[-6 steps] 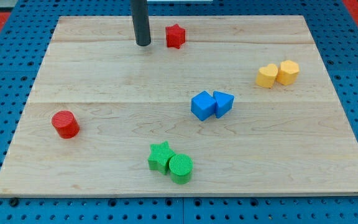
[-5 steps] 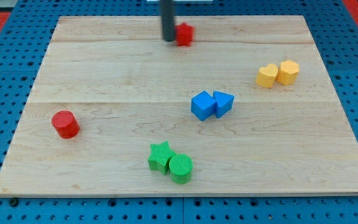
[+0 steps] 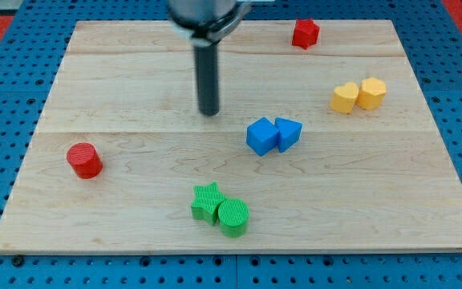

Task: Slide the red circle towards the red star

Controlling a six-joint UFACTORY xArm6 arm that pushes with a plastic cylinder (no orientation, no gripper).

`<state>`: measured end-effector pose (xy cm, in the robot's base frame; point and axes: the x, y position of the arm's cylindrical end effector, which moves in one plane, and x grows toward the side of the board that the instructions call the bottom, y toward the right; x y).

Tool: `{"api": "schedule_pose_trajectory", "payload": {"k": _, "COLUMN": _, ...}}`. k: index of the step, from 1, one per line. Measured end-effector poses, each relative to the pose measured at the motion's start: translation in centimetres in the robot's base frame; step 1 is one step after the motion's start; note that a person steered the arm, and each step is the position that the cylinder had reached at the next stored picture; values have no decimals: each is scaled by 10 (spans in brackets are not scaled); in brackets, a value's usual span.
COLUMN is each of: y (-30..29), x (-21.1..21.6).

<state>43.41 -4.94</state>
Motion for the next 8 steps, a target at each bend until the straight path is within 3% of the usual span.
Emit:
{"api": "schedule_pose_trajectory", "payload": {"k": 1, "y": -17, "x": 91}}
{"api": "schedule_pose_trajectory", "payload": {"k": 2, "y": -92, "x": 141}}
{"api": "schedule_pose_trajectory", "payload": {"k": 3, "y": -158, "x": 113}}
{"api": "schedule_pose_trajectory", "payload": {"k": 7, "y": -134, "x": -71}}
{"api": "schedule_pose_trajectory", "payload": {"k": 8, "y": -134, "x": -45}}
